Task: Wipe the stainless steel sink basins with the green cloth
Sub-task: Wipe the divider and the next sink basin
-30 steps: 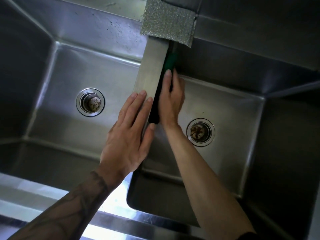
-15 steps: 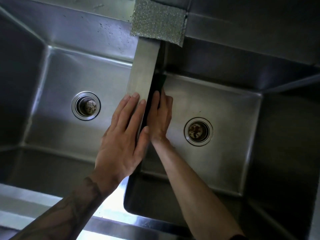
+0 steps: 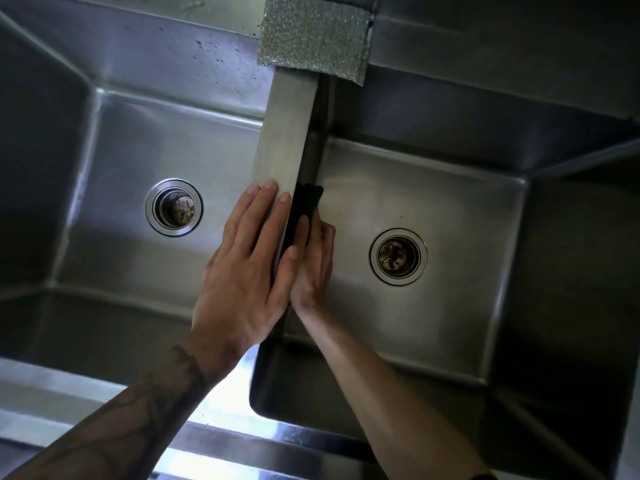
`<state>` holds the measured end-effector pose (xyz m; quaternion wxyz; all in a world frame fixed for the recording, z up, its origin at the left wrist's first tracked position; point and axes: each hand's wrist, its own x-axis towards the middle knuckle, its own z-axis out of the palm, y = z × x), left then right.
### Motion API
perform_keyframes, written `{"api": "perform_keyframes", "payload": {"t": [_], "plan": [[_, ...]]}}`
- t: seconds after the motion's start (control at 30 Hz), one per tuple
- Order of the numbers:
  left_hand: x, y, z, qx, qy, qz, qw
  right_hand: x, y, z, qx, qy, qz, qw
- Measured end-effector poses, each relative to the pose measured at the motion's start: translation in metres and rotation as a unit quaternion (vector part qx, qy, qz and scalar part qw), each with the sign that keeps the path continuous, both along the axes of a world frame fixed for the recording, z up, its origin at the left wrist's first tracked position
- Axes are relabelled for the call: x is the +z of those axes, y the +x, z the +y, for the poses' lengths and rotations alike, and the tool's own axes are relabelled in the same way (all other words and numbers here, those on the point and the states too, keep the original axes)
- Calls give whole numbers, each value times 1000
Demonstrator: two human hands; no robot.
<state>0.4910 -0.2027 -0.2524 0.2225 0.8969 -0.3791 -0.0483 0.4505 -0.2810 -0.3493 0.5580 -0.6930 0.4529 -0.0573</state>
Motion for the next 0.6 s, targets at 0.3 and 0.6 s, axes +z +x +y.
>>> {"api": "perform_keyframes", "payload": {"t": [0.3,0.6], "plan": [[3,-1,-1,6,0,9,1000,8,-25,16,27,-12,-80,996],[2,0,1,4,-2,21,1000,13,-22,14,13,27,-2,1000]]}}
